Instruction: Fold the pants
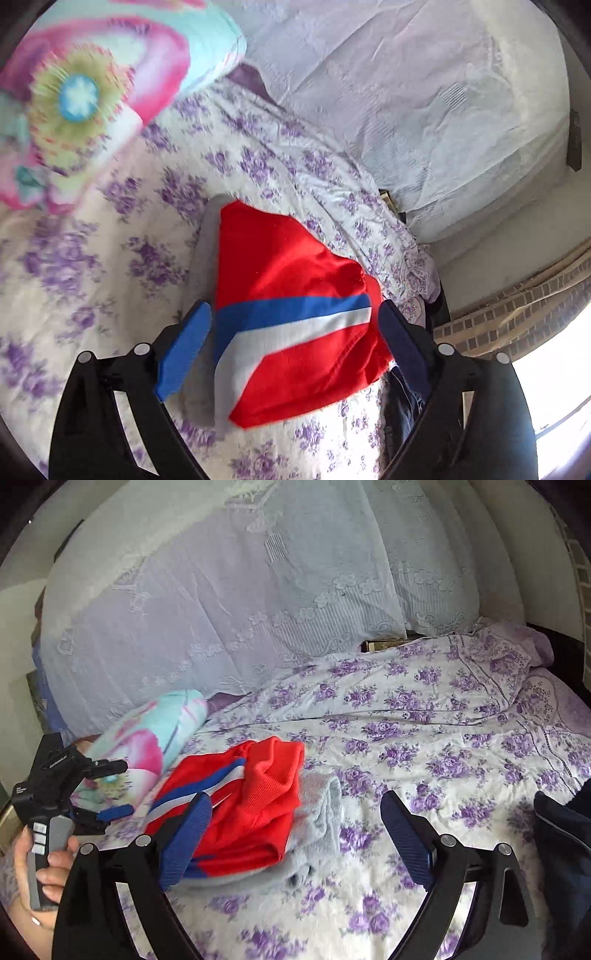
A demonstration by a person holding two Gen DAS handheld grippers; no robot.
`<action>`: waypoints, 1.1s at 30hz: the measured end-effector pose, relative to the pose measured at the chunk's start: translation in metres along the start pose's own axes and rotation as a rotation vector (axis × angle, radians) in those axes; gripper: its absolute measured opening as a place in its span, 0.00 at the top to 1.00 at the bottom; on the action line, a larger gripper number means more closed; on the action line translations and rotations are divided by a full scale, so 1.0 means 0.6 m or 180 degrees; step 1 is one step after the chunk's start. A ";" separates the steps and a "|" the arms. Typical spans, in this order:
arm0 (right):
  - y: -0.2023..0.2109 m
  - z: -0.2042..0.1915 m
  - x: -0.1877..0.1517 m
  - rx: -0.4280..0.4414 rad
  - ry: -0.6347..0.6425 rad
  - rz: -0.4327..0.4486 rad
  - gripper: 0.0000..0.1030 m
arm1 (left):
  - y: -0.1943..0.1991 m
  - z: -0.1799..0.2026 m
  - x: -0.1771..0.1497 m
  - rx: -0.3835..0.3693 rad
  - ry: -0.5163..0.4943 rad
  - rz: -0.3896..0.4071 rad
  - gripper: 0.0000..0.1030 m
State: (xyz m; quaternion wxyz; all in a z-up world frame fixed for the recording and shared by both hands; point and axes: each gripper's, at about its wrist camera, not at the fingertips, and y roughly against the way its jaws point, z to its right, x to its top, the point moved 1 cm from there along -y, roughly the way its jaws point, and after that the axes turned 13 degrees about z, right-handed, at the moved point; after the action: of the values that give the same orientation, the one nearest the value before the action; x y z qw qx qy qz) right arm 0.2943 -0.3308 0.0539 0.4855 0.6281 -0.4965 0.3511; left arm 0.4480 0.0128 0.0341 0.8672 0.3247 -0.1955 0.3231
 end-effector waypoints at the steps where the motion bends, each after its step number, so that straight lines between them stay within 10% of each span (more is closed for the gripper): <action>1: 0.042 -0.006 0.002 0.0053 0.0005 0.0008 0.09 | 0.042 0.016 -0.009 0.0101 -0.0139 0.0109 0.07; 6: 0.274 -0.037 0.000 0.0358 0.0237 0.0202 0.04 | 0.269 0.146 -0.130 0.0407 -0.1258 0.0519 0.05; 16: 0.651 -0.064 0.067 0.0862 0.0423 0.0396 0.03 | 0.650 0.318 -0.335 -0.0206 -0.1935 0.0897 0.05; 25: 0.671 -0.091 -0.143 0.0151 0.0956 0.0173 0.03 | 0.619 0.235 -0.544 0.0579 -0.2286 0.0731 0.05; 33: 0.614 -0.089 -0.229 -0.0180 0.1102 0.0036 0.04 | 0.549 0.124 -0.565 0.1092 -0.2074 0.0592 0.05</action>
State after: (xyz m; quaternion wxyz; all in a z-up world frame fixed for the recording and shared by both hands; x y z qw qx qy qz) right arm -0.0945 -0.2538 0.0381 0.5793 0.5416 -0.4186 0.4426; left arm -0.0301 0.0056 0.0450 0.6595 0.5318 -0.4327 0.3082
